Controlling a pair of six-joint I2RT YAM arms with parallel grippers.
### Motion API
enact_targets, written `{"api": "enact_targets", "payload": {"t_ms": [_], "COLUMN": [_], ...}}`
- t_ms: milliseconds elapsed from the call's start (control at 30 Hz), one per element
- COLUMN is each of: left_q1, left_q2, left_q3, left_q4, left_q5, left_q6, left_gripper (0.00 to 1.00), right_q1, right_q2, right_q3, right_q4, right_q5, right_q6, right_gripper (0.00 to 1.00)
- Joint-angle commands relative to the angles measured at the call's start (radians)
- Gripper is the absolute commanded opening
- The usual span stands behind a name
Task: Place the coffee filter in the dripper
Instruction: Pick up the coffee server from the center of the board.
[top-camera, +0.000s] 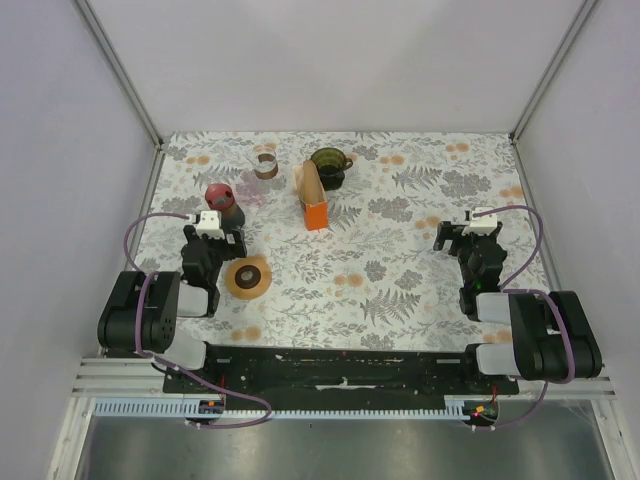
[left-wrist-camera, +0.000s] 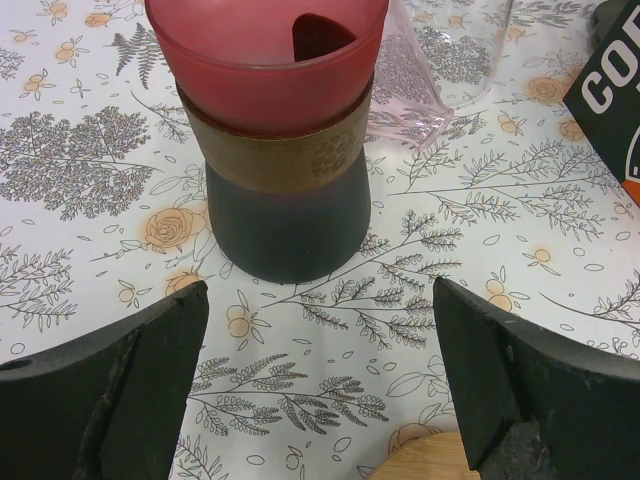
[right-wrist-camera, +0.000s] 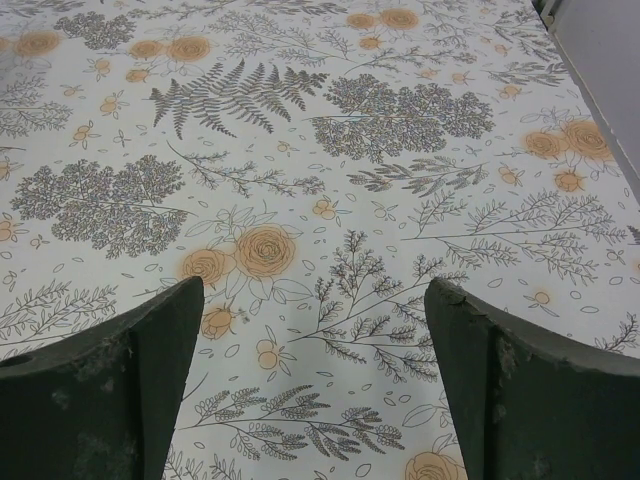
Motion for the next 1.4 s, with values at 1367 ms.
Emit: {"api": "enact_targets", "payload": {"t_ms": [1367], "left_q1": [0.003], "left_q2": [0.464], "left_q3": [1.934], "left_q4": [-2.062], "left_q5": [0.316], "left_q6": [0.124], "left_gripper": [0.83], "right_q1": [0.022], "right_q2": [-0.071], "right_q3": [0.97], "right_q4": [-1.334], "right_q5": [-0.346], "right_q6": [0.219], "right_gripper": [0.92]}}
